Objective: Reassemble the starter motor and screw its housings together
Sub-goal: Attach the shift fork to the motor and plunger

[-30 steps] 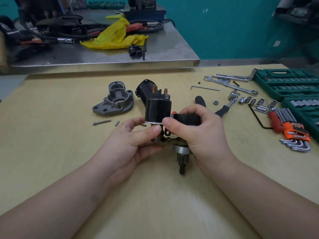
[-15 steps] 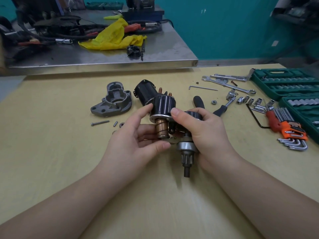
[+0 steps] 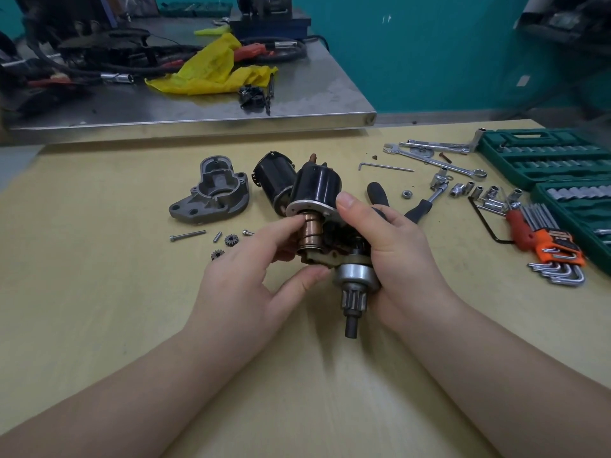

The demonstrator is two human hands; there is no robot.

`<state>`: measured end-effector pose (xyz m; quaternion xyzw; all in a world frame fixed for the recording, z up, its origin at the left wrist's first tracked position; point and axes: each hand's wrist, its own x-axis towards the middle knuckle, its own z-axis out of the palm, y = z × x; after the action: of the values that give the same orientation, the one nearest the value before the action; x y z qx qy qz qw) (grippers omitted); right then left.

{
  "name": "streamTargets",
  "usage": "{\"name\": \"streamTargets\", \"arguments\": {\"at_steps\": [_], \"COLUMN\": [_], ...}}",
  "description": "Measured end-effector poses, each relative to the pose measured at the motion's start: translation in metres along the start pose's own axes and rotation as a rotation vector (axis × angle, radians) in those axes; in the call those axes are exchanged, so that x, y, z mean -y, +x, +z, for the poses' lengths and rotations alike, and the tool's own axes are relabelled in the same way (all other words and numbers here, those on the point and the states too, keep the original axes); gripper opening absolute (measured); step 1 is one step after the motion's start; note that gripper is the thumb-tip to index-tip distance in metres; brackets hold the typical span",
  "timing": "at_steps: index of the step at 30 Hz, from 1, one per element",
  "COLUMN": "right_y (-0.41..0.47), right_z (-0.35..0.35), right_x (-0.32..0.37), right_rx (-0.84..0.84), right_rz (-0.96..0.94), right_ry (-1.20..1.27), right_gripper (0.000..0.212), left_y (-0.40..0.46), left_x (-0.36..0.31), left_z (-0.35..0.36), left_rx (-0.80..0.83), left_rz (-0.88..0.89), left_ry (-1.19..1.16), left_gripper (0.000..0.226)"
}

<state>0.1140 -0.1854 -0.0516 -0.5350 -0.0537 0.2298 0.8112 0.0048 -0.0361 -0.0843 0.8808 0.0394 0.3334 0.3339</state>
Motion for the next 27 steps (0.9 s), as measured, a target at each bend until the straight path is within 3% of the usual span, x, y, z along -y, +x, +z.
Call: {"name": "streamTargets", "arguments": {"at_steps": [5, 17, 19, 23, 27], "right_y": [0.002, 0.003, 0.003, 0.001, -0.002], "right_z": [-0.001, -0.002, -0.003, -0.006, -0.003], "right_x": [-0.005, 0.000, 0.000, 0.005, 0.009], "right_rx": [0.001, 0.032, 0.037, 0.120, 0.383], "right_rz": [0.023, -0.022, -0.005, 0.081, 0.326], "right_ry": [-0.067, -0.169, -0.168, -0.220, -0.189], "right_gripper": [0.033, 0.031, 0.027, 0.026, 0.031], "left_y": [0.001, 0.004, 0.004, 0.010, 0.015], "left_x": [0.008, 0.013, 0.014, 0.023, 0.021], "left_z": [0.001, -0.002, -0.003, -0.012, -0.016], "left_rx": [-0.015, -0.028, -0.036, -0.020, 0.114], "left_rz": [0.005, 0.020, 0.023, 0.099, 0.345], "left_ry": [-0.088, -0.220, -0.165, -0.085, 0.002], "left_gripper": [0.058, 0.048, 0.055, 0.094, 0.092]}}
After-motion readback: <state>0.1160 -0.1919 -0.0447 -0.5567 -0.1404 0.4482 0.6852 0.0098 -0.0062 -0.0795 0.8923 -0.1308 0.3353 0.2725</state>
